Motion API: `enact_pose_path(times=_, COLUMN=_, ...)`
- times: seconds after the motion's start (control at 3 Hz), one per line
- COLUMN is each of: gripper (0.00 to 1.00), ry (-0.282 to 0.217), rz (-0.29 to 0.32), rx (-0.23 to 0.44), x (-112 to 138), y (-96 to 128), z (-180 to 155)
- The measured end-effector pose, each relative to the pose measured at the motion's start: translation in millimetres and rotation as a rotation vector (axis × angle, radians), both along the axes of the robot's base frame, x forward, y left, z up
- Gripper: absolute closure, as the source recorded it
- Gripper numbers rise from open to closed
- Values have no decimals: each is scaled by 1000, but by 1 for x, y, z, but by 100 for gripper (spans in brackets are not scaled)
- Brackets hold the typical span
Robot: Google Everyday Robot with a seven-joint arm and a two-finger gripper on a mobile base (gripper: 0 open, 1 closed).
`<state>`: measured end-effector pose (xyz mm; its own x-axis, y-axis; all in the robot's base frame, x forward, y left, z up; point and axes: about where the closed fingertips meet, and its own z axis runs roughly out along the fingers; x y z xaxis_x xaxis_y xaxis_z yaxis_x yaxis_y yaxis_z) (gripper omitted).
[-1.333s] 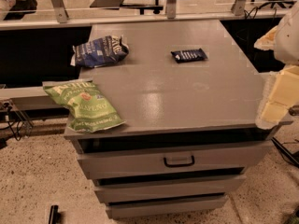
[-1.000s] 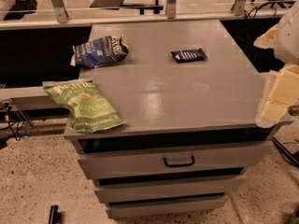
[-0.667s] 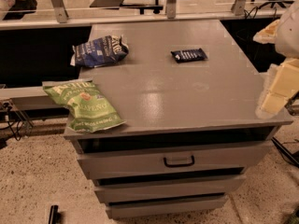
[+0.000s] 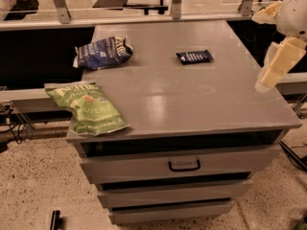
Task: Move rxbar blueberry near blue chip bag
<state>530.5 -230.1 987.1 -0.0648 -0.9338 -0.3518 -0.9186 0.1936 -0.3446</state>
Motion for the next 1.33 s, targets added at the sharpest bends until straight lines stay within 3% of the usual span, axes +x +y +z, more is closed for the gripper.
enact_pose_path(times=0.33, gripper=0, ry=-47, rz=28, rx=73, x=47, y=-1, z=7)
enact_pose_path(times=0.67, gripper=0, ry=-53, rz=26, rx=142, x=88, y=6, z=3)
enact_pose_path(times=1.33, gripper=0, ry=-11, rz=7, rx=235, x=138, y=25, z=-20)
